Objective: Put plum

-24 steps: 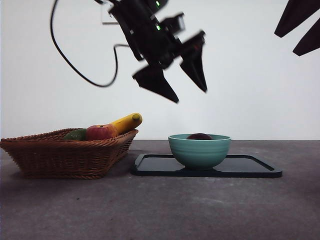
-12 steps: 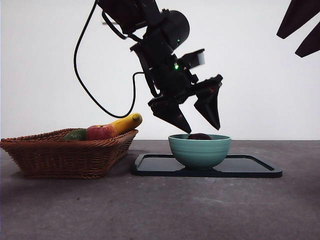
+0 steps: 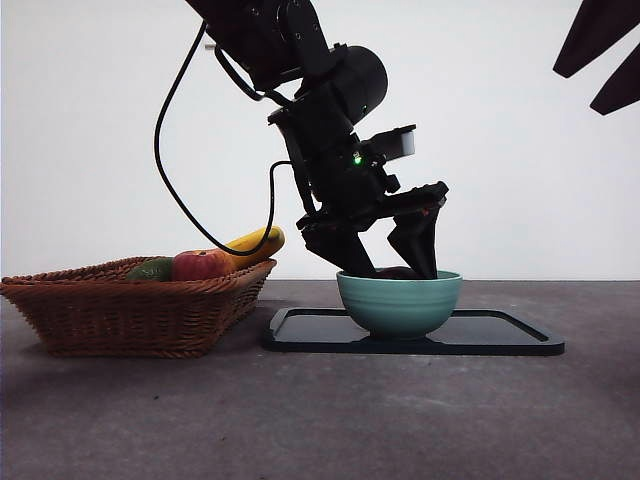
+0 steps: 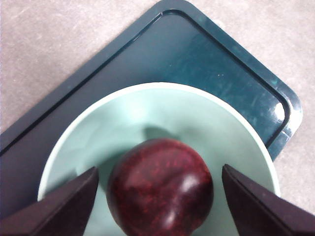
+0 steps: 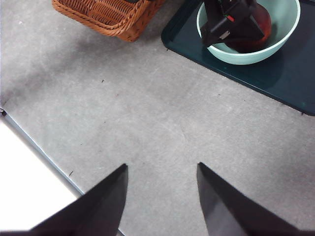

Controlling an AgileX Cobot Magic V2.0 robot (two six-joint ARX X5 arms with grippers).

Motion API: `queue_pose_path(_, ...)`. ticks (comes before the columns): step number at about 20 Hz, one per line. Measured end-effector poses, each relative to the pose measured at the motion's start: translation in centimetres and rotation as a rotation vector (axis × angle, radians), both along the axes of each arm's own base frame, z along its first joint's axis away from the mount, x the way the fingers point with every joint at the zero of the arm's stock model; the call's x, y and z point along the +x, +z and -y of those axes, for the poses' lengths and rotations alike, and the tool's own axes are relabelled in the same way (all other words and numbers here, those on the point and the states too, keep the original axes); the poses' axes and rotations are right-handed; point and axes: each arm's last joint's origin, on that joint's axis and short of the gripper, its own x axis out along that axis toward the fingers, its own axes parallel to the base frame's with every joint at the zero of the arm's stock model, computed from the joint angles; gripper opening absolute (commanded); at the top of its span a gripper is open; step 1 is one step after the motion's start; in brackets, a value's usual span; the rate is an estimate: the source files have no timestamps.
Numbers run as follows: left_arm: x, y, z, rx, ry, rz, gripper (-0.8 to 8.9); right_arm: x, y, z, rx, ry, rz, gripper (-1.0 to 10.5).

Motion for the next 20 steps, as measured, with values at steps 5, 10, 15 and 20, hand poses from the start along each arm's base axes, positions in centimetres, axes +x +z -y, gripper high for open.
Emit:
queue_pose_path(5,-0.1,-0.4,0.0,0.015,-0.001,-0.018,3.6,0.0,0.0,0.0,0.0,0.0,0.0,2.2)
queue_pose_path(10,-0.2,-0.6,0.1,0.021,-0.003,-0.024,2.65,0.0,0.0,0.0,0.0,0.0,0.0,2.2)
queue_pose_path(15,-0.2,-0.3,0.1,0.021,-0.005,-0.025,2.65,0.0,0.0,0.0,0.0,0.0,0.0,2.2)
queue_pose_path(20,0.2,2.4,0.3,0.002,-0.003,-0.001,2.66,0.0,0.0,0.0,0.0,0.0,0.0,2.2)
